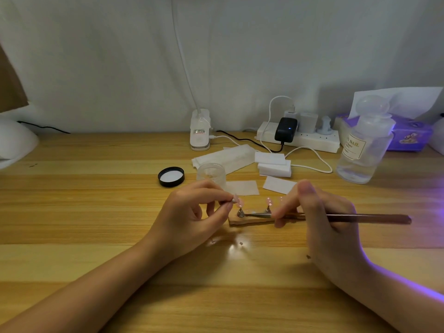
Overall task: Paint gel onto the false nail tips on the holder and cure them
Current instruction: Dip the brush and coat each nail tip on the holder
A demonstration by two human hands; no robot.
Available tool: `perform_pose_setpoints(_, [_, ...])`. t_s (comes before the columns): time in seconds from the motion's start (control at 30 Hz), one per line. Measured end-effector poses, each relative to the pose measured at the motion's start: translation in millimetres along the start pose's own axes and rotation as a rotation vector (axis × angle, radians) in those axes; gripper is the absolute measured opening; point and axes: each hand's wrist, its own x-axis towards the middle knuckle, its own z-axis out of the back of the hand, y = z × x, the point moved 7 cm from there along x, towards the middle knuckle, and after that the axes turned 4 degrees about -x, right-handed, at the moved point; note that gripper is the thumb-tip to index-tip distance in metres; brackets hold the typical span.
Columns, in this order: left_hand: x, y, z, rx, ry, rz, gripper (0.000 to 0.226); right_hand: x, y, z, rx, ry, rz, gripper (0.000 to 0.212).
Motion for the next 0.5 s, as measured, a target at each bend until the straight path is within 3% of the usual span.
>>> perform_pose_setpoints(0.2, [0.0,2.2,4.1,-0.057,-0.070,0.047,0.017,1.5,-1.8,4.3,0.089,-0.060,-0.041,0.042])
perform_pose_setpoints(0.5, [1.3,7.9,5.3,-0.124,-0.079,0.098,0.013,1.6,6.2,-1.4,-0.071,0.000,0.103,0.042])
